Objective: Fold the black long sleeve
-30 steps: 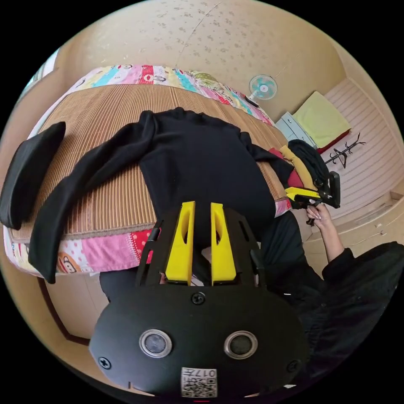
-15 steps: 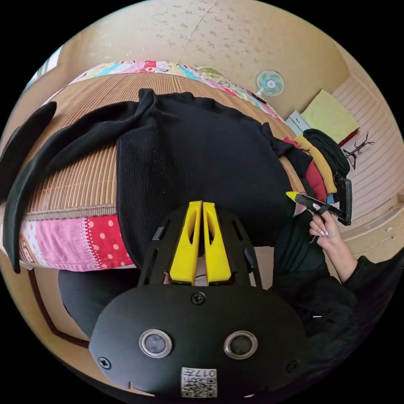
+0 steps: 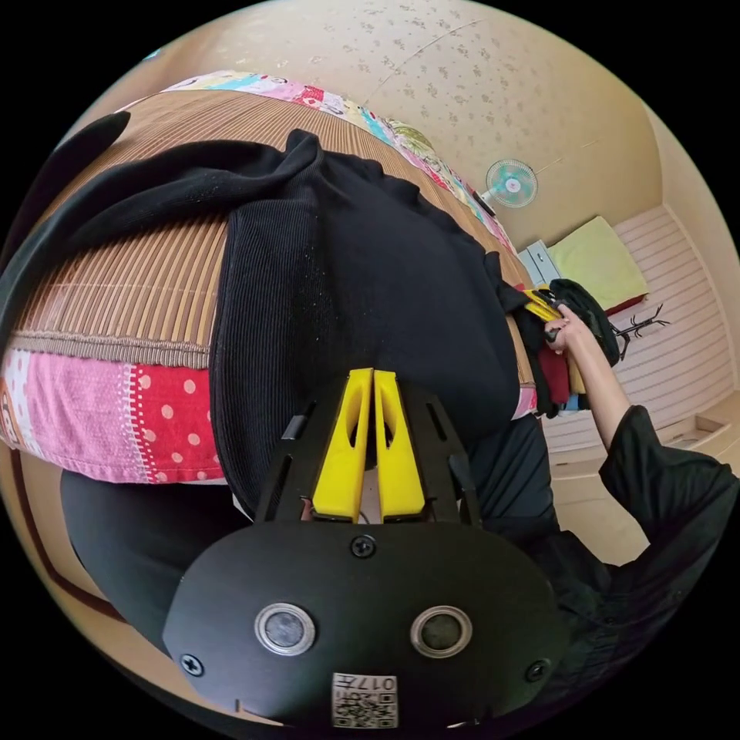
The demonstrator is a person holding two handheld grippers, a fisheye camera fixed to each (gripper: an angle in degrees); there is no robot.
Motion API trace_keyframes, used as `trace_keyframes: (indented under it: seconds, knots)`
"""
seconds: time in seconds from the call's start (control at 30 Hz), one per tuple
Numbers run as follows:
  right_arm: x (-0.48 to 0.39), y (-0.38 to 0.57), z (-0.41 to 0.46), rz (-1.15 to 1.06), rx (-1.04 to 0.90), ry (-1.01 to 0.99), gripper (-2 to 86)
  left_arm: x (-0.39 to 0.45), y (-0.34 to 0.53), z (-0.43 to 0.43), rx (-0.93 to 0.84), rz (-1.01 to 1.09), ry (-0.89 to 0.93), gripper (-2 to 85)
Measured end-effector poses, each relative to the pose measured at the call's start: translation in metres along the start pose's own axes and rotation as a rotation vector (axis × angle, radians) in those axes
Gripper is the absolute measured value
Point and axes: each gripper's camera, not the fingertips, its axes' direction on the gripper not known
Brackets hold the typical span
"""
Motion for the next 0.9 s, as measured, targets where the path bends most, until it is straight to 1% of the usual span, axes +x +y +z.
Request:
trace_keyframes:
  seconds: [0.03,0.07,0.1,0.13,0.17,0.2,0.23,0.27,0.3,0.33,0.37,0.4,0.43,0.47,0.57,0.63,0.67,0.73,0.8,0.83,0.87,0.9]
  knots:
    - [-0.047,0.013,-0.018,-0.165,0.126,0.09,4.7,0.0,0.0,0.0,-0.001,0.004,-0.004,-0.6]
    - [-0.076,0.026,-0.026,-0.284,0.199,0.14,4.5,0.001,0.001,0.001,-0.005,0.009,-0.009,-0.6]
    - [-0.135,0.065,-0.035,-0.554,0.32,0.245,4.2,0.001,0.001,0.001,-0.012,0.009,-0.009,-0.6]
    - [-0.188,0.116,-0.031,-0.843,0.386,0.314,4.0,0.0,0.001,0.001,-0.014,0.008,-0.008,-0.6]
    - [-0.208,0.143,-0.024,-0.971,0.395,0.331,4.0,-0.001,0.001,0.001,-0.019,0.007,-0.004,-0.6]
    - [-0.234,0.196,-0.008,-1.177,0.368,0.34,3.9,-0.002,0.002,0.002,-0.019,0.006,0.004,-0.6]
    - [-0.247,0.246,0.013,-1.33,0.306,0.334,4.0,-0.003,0.002,0.002,-0.018,0.005,0.009,-0.6]
    - [-0.248,0.269,0.024,-1.395,0.271,0.334,4.1,-0.005,0.004,0.002,-0.014,0.0,0.02,-0.6]
    - [-0.244,0.308,0.049,-1.489,0.211,0.346,4.4,-0.006,0.005,0.002,-0.012,-0.003,0.028,-0.6]
    - [-0.235,0.334,0.074,-1.532,0.132,0.363,4.7,-0.007,0.006,0.002,-0.011,-0.003,0.03,-0.5]
    - [-0.23,0.342,0.087,-1.532,0.076,0.375,4.9,-0.007,0.007,0.002,-0.011,-0.003,0.034,-0.5]
    - [-0.22,0.35,0.108,-1.498,-0.04,0.385,5.4,-0.007,0.008,0.003,-0.013,-0.006,0.037,-0.5]
    - [-0.212,0.351,0.115,-1.429,-0.057,0.357,6.0,-0.008,0.008,0.003,-0.013,-0.008,0.039,-0.5]
    - [-0.21,0.351,0.11,-1.412,-0.028,0.338,6.2,-0.008,0.009,0.003,-0.013,-0.011,0.043,-0.5]
    - [-0.217,0.336,0.095,-1.329,-0.103,0.262,7.7,-0.007,0.011,0.003,-0.01,-0.011,0.049,-0.4]
    - [-0.217,0.315,0.075,-1.263,-0.132,0.053,9.4,-0.007,0.012,0.003,-0.013,-0.028,0.059,-0.1]
    - [-0.216,0.31,0.073,-1.245,-0.149,0.012,9.6,-0.006,0.011,0.0,-0.022,-0.051,0.07,0.2]
    - [-0.208,0.286,0.076,-1.166,-0.244,-0.072,10.4,-0.001,0.007,-0.008,-0.032,-0.084,0.092,1.0]
    - [-0.194,0.274,0.083,-1.12,-0.278,-0.1,10.9,0.008,0.001,-0.034,0.081,-0.112,0.087,7.0]
    - [-0.183,0.27,0.089,-1.105,-0.293,-0.107,11.2,0.011,-0.001,-0.041,0.122,-0.115,0.076,7.3]
    - [-0.178,0.27,0.095,-1.105,-0.31,-0.097,11.3,0.017,-0.006,-0.055,0.209,-0.114,0.041,8.0]
    - [-0.168,0.272,0.116,-1.105,-0.395,-0.021,11.5,0.024,-0.015,-0.063,0.276,-0.099,-0.002,8.2]
